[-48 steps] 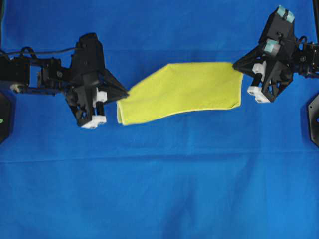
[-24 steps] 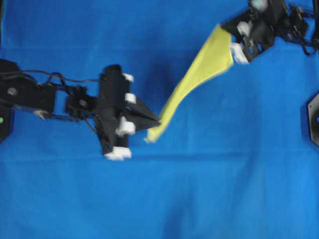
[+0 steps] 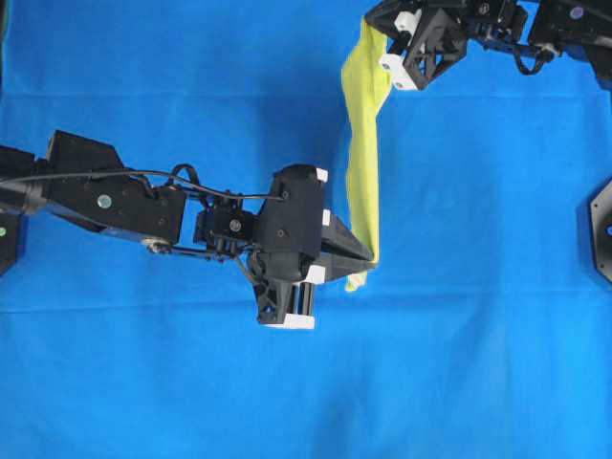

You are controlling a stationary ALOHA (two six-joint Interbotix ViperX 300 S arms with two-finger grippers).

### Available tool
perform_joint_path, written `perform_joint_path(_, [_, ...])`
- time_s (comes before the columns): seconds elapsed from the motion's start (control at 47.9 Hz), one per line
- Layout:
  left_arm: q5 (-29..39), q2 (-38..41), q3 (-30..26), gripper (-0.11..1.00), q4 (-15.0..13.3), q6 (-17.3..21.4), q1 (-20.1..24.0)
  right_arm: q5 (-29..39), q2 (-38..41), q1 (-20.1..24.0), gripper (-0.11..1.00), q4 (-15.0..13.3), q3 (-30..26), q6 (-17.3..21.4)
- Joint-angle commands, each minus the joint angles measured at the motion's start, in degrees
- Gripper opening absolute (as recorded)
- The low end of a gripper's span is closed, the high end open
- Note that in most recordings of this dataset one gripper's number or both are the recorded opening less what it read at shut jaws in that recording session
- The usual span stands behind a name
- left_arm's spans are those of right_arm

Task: Fold the yellow towel.

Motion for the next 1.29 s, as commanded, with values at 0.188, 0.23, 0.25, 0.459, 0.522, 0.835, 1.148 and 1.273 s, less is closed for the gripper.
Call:
perform_joint_path(0.188, [-0.9, 2.5, -5.6, 0.04, 0.0, 0.8, -1.4, 0.1, -3.5, -1.8, 0.02, -0.4, 2.1, 0.1])
perform_joint_path(0.23, [-1.1, 4.0, -7.2, 0.04, 0.0, 1.1, -1.1, 0.1, -5.1, -2.5, 0.02, -0.4, 3.7, 0.2])
perform_joint_path(0.25, [-1.1, 4.7, -8.0, 0.04, 0.0, 1.3, -1.0, 0.1, -5.7, -2.6, 0.02, -0.4, 4.4, 0.3])
perform_joint_path(0.459, [-1.3, 13.6, -18.5, 0.04, 0.0, 3.7, -0.6, 1.2, -13.1, -3.9, 0.02, -0.4, 11.2, 0.4])
perform_joint_path(0.522, [-1.3, 15.9, -21.4, 0.04, 0.0, 3.9, -0.5, 2.8, -15.2, -4.0, 0.02, -0.4, 12.8, 0.4])
perform_joint_path(0.835, [-1.8, 19.2, -22.9, 0.04, 0.0, 3.2, -0.2, 3.9, -14.6, -3.9, 0.02, -0.4, 13.5, 0.3])
perform_joint_path(1.148, [-7.5, 13.4, -6.8, 0.04, -0.4, -2.5, -0.4, -5.5, -1.4, -0.4, 0.02, -0.4, 7.9, 0.3])
perform_joint_path(1.273, [-9.9, 11.3, -0.3, 0.04, -0.4, -6.5, -0.4, -6.9, 4.2, 1.4, 0.02, -0.4, 3.7, 0.3])
